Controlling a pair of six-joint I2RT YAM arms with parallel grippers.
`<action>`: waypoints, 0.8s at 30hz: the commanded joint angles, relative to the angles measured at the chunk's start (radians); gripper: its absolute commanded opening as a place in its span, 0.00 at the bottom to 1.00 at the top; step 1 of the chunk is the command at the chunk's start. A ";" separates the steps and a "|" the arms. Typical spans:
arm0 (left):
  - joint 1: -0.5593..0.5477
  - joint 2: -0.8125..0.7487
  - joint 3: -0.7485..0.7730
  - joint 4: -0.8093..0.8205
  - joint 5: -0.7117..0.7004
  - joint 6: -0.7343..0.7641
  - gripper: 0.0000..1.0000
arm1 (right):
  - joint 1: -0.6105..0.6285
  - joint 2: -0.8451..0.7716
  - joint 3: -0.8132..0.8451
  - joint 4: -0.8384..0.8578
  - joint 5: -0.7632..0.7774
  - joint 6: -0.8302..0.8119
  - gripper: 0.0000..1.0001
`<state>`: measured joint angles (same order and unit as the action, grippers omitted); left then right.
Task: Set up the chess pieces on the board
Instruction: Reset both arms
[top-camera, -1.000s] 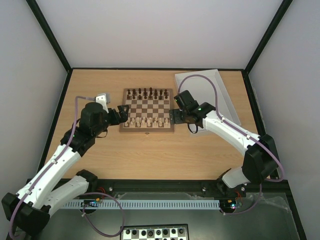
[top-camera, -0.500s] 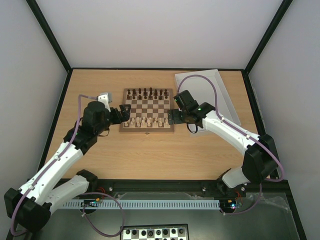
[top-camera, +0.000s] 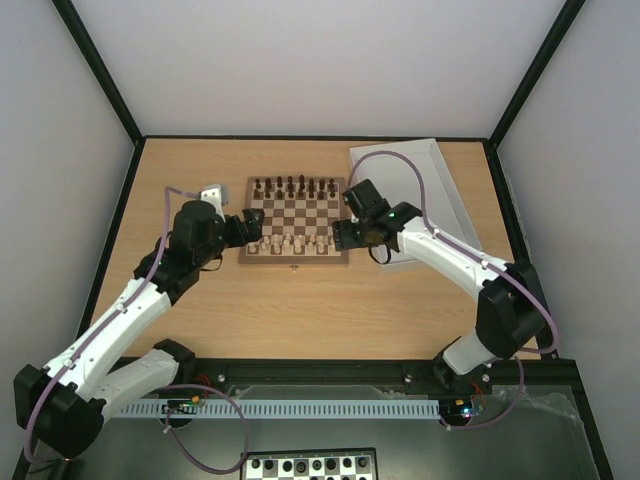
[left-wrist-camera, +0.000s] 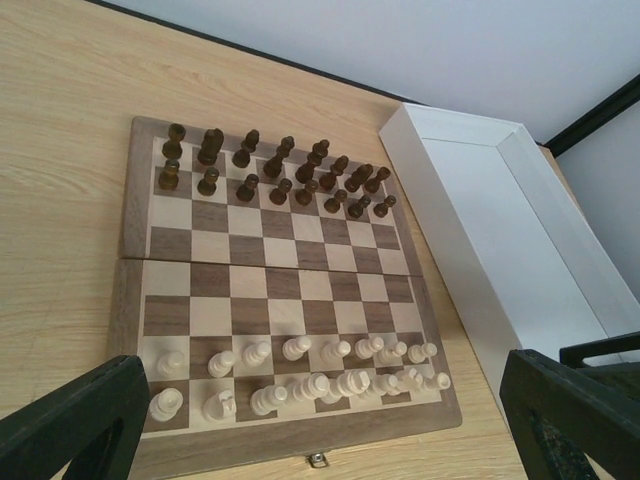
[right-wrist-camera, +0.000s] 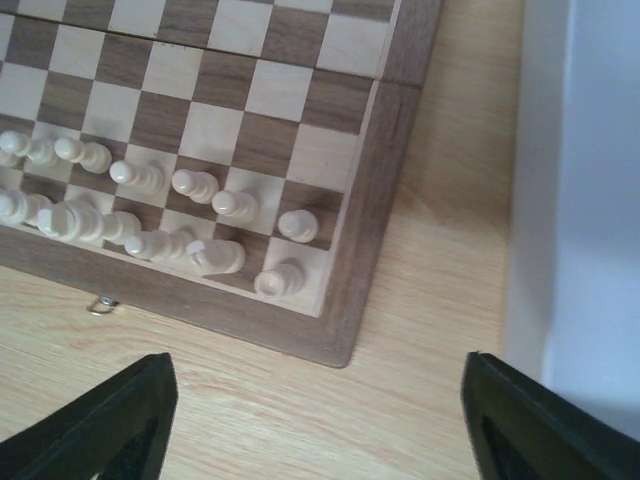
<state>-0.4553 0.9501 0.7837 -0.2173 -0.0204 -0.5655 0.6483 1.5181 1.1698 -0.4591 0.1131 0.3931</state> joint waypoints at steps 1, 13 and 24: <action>-0.003 -0.008 -0.026 0.014 -0.034 -0.008 0.99 | 0.005 0.054 0.039 -0.013 -0.090 -0.011 0.70; -0.002 0.020 -0.043 0.026 -0.058 -0.023 1.00 | 0.095 0.215 0.217 -0.066 -0.077 -0.036 0.45; -0.002 0.049 -0.037 0.036 -0.066 -0.022 1.00 | 0.101 0.259 0.264 -0.053 -0.095 -0.058 0.47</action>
<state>-0.4553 0.9813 0.7486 -0.2115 -0.0727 -0.5804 0.7448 1.7874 1.4227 -0.4736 0.0242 0.3489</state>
